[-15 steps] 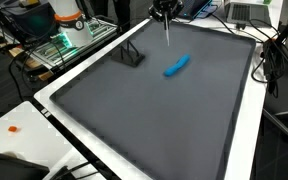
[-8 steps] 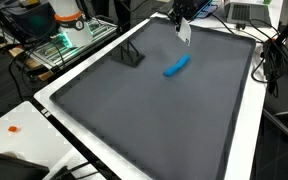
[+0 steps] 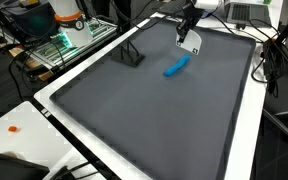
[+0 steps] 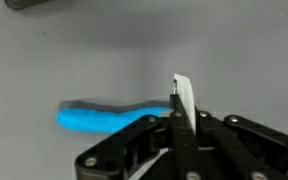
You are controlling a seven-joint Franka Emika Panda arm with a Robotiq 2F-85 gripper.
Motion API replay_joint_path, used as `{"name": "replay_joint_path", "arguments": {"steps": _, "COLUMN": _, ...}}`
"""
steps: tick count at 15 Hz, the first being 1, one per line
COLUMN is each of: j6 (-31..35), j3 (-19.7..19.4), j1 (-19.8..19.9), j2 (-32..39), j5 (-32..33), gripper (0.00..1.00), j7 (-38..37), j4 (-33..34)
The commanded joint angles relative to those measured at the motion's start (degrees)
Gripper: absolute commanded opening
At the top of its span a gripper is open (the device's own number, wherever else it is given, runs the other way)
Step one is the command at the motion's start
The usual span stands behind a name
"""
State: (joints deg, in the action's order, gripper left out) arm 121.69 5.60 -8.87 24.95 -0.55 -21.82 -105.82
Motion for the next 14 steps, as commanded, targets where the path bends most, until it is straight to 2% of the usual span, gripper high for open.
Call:
{"name": "replay_joint_path", "arguments": {"steps": 1, "j6": -3.88, "j3": -1.16, "j1": -1.26, "j2": 4.0, "j5": 4.38, "gripper": 0.01, "j7": 6.8, "j4": 4.97}}
{"name": "replay_joint_path", "arguments": {"steps": 5, "j6": -4.15, "j3": -0.94, "j1": -1.41, "j2": 5.89, "j5": 4.45, "gripper": 0.01, "j7": 9.93, "j4": 6.87}}
{"name": "replay_joint_path", "arguments": {"steps": 14, "j6": -3.68, "j3": -1.4, "j1": -2.12, "j2": 7.86, "j5": 5.24, "gripper": 0.01, "j7": 10.76, "j4": 7.77}}
